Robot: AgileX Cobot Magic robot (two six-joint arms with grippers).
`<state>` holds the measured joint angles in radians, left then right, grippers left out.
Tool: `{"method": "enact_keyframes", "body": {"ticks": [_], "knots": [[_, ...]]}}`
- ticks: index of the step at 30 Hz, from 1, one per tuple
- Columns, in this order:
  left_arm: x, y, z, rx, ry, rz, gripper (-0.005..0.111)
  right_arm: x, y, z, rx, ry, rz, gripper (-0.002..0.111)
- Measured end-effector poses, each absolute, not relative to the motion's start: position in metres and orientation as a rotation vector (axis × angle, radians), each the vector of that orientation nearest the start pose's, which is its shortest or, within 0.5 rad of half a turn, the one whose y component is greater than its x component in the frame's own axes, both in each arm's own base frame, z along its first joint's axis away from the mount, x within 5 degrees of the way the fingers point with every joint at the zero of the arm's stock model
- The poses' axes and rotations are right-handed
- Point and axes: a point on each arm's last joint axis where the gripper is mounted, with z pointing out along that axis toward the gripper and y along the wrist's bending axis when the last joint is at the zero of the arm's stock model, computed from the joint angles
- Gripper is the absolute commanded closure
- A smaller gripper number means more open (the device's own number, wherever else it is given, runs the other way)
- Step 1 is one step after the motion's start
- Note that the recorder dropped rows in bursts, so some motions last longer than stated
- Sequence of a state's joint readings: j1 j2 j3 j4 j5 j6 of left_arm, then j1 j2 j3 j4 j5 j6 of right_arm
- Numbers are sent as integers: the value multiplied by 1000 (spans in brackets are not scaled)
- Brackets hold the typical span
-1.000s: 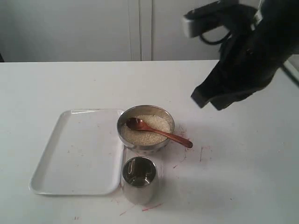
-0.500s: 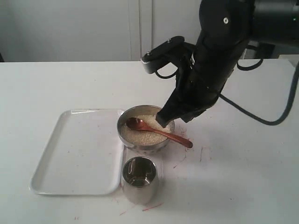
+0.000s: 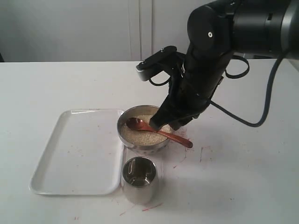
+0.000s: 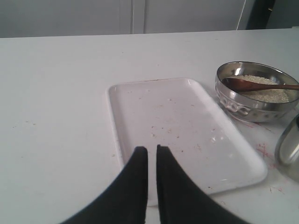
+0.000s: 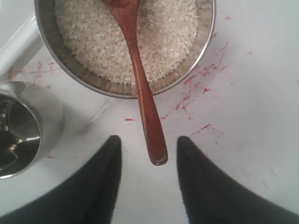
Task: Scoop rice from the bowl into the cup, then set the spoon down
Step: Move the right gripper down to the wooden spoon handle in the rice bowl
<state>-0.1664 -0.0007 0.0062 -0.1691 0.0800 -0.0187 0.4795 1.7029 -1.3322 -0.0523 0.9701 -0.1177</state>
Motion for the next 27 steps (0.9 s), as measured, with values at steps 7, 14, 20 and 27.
{"method": "enact_keyframes", "body": {"ticks": [7,14,20,27], "knots": [[56,-11,204,-6,1575,-288,92,313,159,263,-970,2645,8,48],[56,-11,204,-6,1575,-288,92,311,158,261,-1165,2601,-28,48],[56,-11,204,-6,1575,-288,92,315,161,242,-1204,2669,-32,48],[56,-11,204,-6,1575,-288,92,322,164,224,-1217,2693,-34,48]]}}
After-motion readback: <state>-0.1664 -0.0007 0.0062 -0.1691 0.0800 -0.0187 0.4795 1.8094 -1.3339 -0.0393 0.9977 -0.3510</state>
